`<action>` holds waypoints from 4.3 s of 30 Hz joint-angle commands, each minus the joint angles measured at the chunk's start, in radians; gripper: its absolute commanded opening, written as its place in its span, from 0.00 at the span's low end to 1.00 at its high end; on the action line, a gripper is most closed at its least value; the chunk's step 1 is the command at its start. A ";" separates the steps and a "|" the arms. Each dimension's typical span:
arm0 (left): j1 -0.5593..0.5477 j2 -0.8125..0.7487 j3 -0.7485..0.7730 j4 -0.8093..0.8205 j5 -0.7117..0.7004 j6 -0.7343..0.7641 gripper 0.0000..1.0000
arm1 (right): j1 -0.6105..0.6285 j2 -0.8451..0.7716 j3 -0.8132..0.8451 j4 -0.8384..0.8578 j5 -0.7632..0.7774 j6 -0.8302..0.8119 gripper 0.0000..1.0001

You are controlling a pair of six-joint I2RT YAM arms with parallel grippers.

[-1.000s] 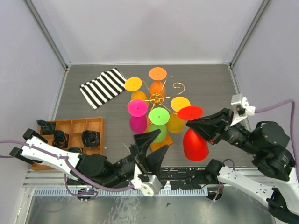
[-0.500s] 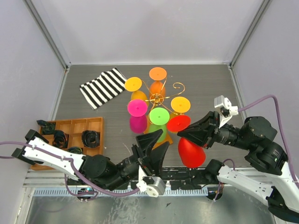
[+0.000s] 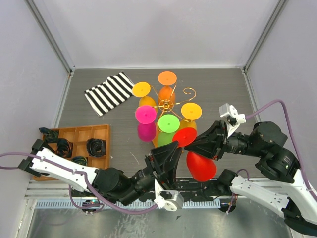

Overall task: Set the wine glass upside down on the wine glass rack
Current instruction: Adjust the wine glass, then adjust the wine rack at the center of the board.

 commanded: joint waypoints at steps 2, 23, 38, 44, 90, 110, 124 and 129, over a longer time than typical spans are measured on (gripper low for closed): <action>0.003 0.004 0.030 0.102 -0.016 0.038 0.31 | -0.002 0.004 -0.002 0.066 -0.029 0.008 0.01; 0.003 0.008 0.031 0.157 -0.026 0.058 0.00 | -0.001 -0.029 -0.021 0.038 0.026 -0.021 0.29; 0.003 0.014 0.036 0.146 -0.023 0.045 0.00 | -0.001 -0.050 -0.031 0.018 0.052 -0.033 0.09; 0.004 0.028 0.041 0.140 -0.029 0.040 0.03 | -0.002 -0.033 -0.013 0.009 0.089 -0.022 0.01; 0.613 0.330 0.827 -1.381 0.038 -1.495 0.73 | -0.002 -0.253 -0.092 -0.012 0.609 0.035 0.01; 0.704 0.402 0.857 -1.388 0.082 -1.615 0.59 | -0.001 -0.283 -0.112 -0.042 0.660 0.076 0.01; 0.725 0.441 0.872 -1.387 0.029 -1.630 0.54 | -0.002 -0.280 -0.103 -0.062 0.654 0.072 0.01; 0.740 0.445 0.869 -1.374 0.041 -1.631 0.53 | -0.002 -0.282 -0.102 -0.062 0.658 0.074 0.01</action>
